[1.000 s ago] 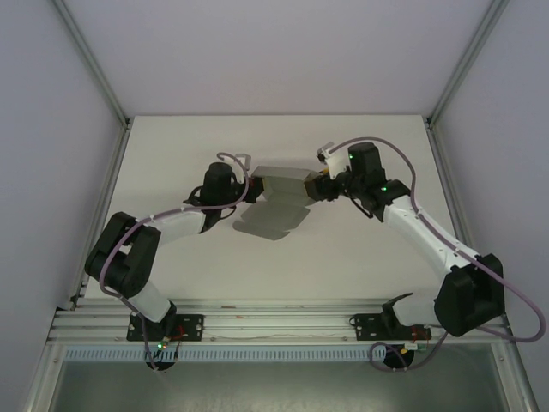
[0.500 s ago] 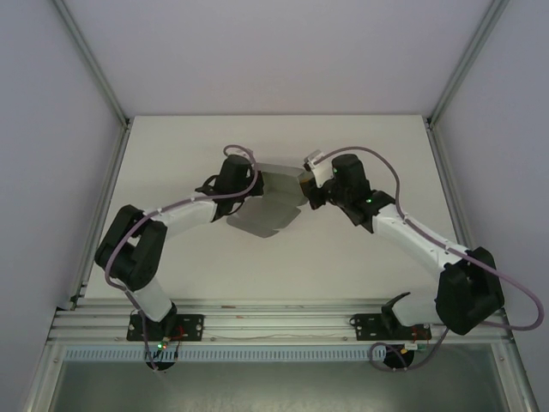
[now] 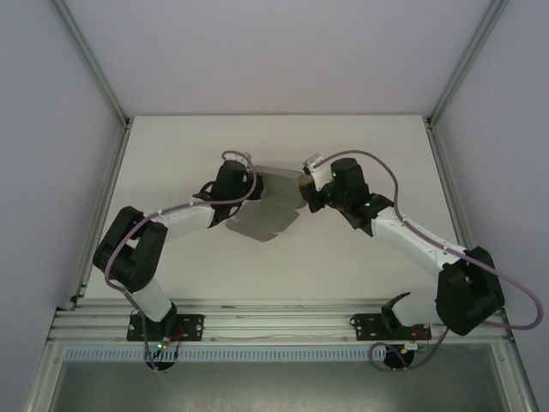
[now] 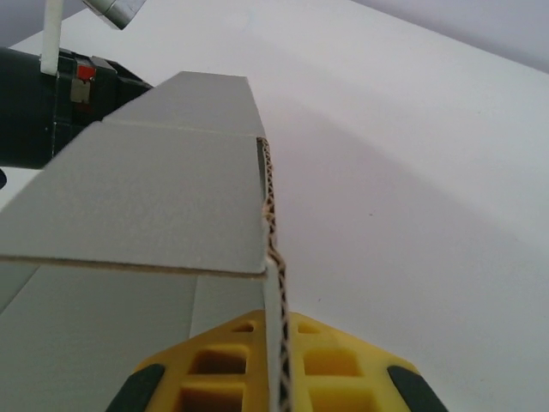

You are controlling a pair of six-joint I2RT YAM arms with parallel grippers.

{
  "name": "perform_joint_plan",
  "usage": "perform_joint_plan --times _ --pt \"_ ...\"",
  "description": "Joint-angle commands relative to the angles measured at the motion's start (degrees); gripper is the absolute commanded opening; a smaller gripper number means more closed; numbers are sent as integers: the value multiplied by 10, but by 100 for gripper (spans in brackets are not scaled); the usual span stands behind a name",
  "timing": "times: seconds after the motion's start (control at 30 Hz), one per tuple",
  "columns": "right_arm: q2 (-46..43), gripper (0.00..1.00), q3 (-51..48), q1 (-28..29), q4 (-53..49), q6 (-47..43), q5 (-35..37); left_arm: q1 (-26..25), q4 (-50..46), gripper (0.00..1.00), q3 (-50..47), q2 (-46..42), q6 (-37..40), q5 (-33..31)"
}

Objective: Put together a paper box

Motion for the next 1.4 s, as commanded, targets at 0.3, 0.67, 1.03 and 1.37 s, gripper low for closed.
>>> perform_joint_plan --times 0.3,0.67,1.03,1.37 --pt "-48 0 -23 -21 62 34 -76 11 69 46 -59 -65 34 48" --pt "-56 0 -14 -40 30 30 -163 35 126 47 -67 -66 61 125" --pt "-52 3 -8 -46 32 46 -147 28 87 18 -63 -70 75 71" --pt "-75 85 -28 -48 55 110 -49 -21 83 0 -42 -46 93 -48"
